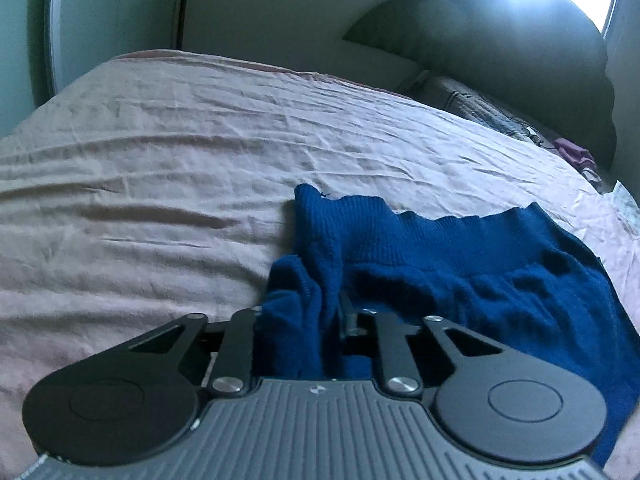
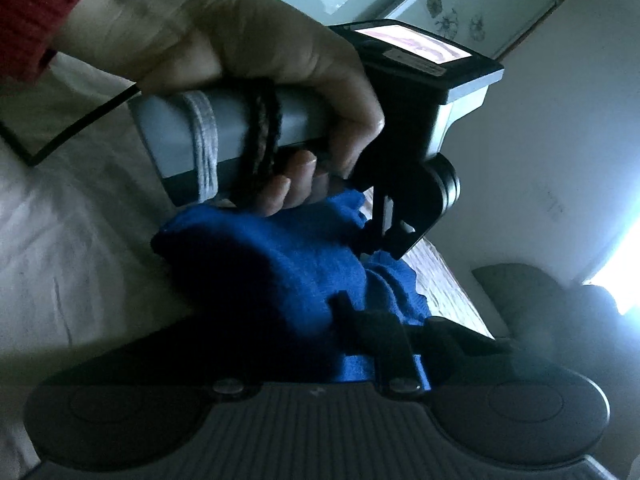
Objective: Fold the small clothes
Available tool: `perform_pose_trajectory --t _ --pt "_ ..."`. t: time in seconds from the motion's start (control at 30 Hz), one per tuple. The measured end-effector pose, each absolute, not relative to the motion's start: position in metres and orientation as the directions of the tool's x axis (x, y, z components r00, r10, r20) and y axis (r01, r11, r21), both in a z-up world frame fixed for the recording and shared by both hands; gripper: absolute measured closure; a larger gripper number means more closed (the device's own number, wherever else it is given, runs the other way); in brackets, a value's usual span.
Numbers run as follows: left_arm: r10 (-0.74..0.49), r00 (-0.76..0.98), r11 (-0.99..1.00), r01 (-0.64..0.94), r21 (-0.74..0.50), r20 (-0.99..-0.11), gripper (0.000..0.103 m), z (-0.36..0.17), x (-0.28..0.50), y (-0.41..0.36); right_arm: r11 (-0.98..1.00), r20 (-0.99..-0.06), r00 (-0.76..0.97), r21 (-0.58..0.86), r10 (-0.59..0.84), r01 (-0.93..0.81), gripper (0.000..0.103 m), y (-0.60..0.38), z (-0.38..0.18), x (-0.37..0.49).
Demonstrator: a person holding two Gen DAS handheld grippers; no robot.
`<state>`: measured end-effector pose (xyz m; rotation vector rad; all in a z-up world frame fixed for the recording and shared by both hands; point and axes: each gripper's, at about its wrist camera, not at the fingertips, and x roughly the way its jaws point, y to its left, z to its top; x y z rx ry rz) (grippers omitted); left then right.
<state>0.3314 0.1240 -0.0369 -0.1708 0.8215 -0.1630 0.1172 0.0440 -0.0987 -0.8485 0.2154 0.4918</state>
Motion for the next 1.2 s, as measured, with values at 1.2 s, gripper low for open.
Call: perform_pose_trajectory --t 1.2 --pt "-0.08 0.761 0.988 0.145 0.049 -0.643 0.09 0.047 0.315 0.007 0.851 -0.356 0.799 -0.015 0.485 -0.524 0.095 -0.115 -0.038 0.177"
